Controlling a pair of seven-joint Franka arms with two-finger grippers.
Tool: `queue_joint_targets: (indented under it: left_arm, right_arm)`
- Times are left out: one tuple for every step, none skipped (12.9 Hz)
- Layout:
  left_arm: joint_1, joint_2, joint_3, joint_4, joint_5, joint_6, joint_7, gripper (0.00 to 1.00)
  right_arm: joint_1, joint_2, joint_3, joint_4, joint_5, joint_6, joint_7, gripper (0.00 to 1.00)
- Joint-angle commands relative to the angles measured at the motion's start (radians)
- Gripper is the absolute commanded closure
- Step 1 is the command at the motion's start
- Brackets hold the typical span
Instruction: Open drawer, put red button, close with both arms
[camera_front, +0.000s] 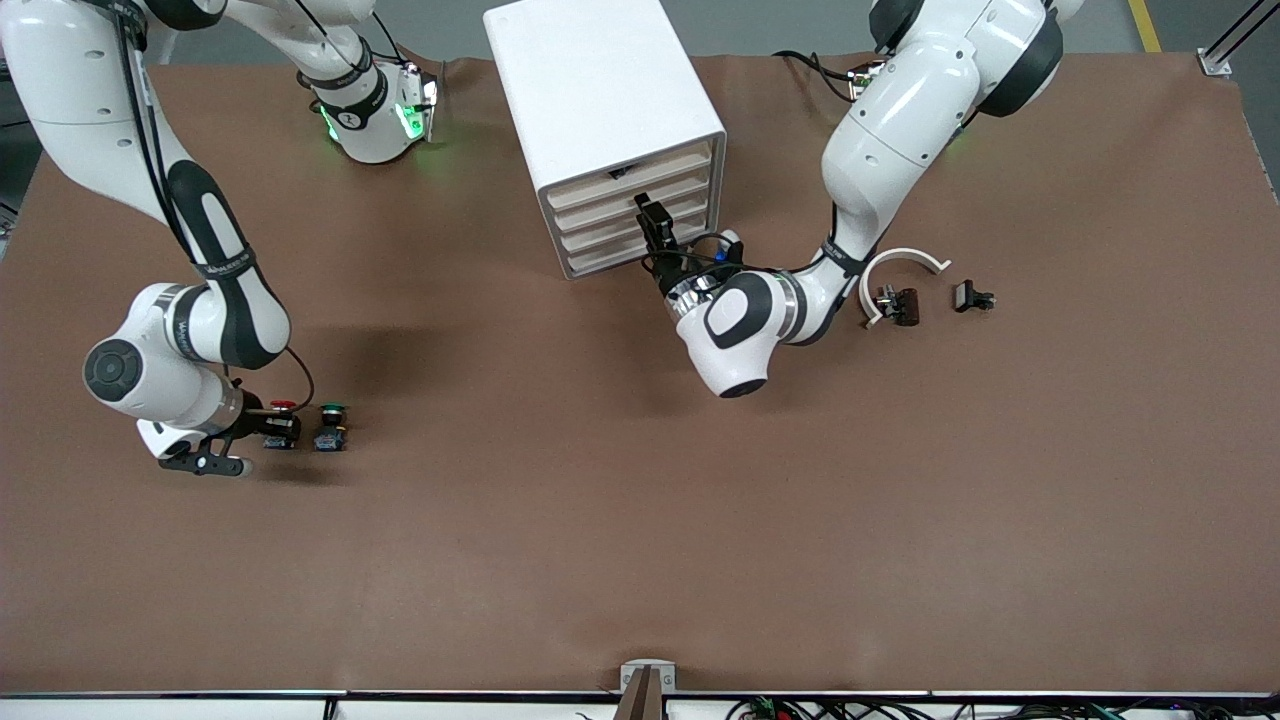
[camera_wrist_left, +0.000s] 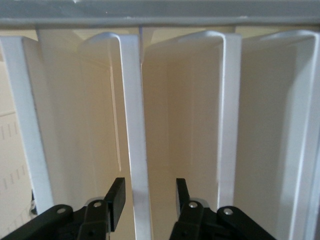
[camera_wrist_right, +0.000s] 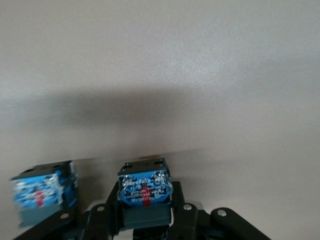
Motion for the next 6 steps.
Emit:
queue_joint_targets:
  left_arm:
    - [-0.029,0.007,0.006,0.019,-0.019,-0.024,0.008,0.84]
    - [-0.028,0.006,0.008,0.019,-0.019,-0.03,0.005,0.95]
    - [-0.02,0.006,0.008,0.019,-0.019,-0.03,0.004,1.0]
    - [-0.017,0.006,0.012,0.02,-0.016,-0.032,0.004,1.0]
    - [-0.017,0.007,0.015,0.02,-0.011,-0.032,0.004,1.0]
    - [-0.015,0.007,0.018,0.022,-0.008,-0.032,0.007,1.0]
  right_arm:
    - [0.002,-0.101,0.002,0.028,0.01,-0.141,0.005,1.0]
    - [0.003,-0.138,0.002,0.029,0.01,-0.168,0.004,1.0]
    - [0.006,-0.173,0.004,0.03,0.01,-0.219,0.004,1.0]
    - [0.016,-0.219,0.004,0.044,0.01,-0.295,0.005,1.0]
    - [0.016,-0.252,0.002,0.07,0.013,-0.382,0.007,1.0]
    - [0.016,-0.279,0.002,0.115,0.027,-0.485,0.02,1.0]
